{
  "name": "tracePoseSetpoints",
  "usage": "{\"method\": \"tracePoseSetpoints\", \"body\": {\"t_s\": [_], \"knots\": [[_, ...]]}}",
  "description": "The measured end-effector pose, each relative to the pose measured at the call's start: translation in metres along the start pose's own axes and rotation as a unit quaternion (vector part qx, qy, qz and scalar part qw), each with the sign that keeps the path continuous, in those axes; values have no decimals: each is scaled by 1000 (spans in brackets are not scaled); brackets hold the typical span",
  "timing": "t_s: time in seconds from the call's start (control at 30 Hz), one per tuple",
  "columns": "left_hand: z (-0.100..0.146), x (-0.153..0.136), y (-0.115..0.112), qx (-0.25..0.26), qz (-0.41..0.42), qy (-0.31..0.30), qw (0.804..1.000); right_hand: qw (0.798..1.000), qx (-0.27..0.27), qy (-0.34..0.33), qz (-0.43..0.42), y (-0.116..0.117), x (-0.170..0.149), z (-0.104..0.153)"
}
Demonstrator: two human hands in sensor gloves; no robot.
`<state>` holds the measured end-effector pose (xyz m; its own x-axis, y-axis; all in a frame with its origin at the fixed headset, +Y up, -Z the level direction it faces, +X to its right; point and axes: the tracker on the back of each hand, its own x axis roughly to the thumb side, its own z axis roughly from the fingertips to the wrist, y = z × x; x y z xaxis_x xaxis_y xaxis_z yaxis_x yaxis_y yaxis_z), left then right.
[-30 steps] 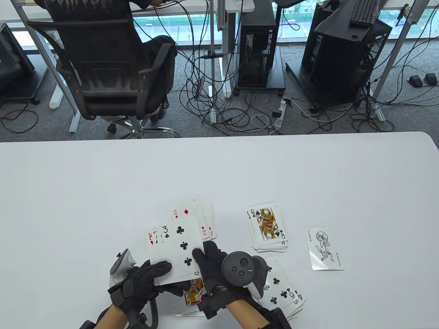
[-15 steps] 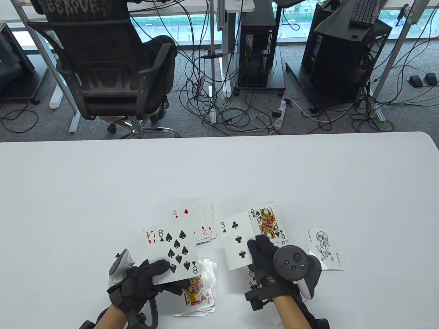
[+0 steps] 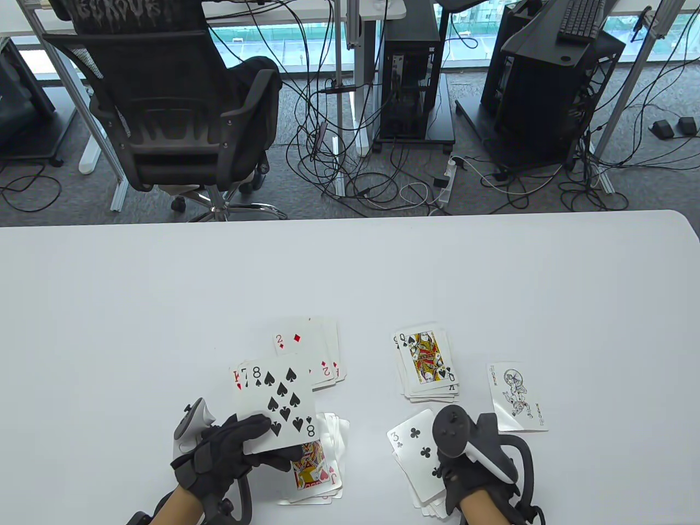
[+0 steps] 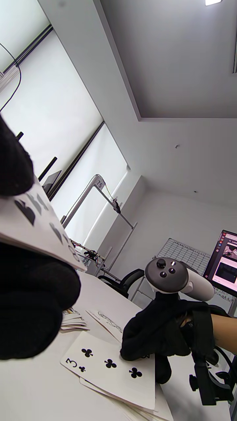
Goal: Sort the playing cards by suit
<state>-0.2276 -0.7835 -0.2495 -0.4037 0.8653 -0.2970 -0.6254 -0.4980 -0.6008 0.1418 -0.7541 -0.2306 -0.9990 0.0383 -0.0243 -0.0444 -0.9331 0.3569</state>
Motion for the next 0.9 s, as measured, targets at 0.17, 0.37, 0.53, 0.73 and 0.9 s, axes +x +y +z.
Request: {"method": "tracePoseSetpoints", "body": {"t_s": [0.17,0.37,0.53,0.73,0.9], "knots": [[0,0,0,0,0,0,1000,993,46,34,99,6,12,-5],[0,0,0,2,1,-1,1000,986,92,53,132,6,19,-9],[1,5,1,8,-4,-12,1000,993,68,48,86,-10,18,-12],[4,6,5,26,1,-17,1000,998,-17,-37,-56,-57,47,-12],[4,6,6,29,0,-16,999,957,-169,-166,-169,-80,86,-6]]}}
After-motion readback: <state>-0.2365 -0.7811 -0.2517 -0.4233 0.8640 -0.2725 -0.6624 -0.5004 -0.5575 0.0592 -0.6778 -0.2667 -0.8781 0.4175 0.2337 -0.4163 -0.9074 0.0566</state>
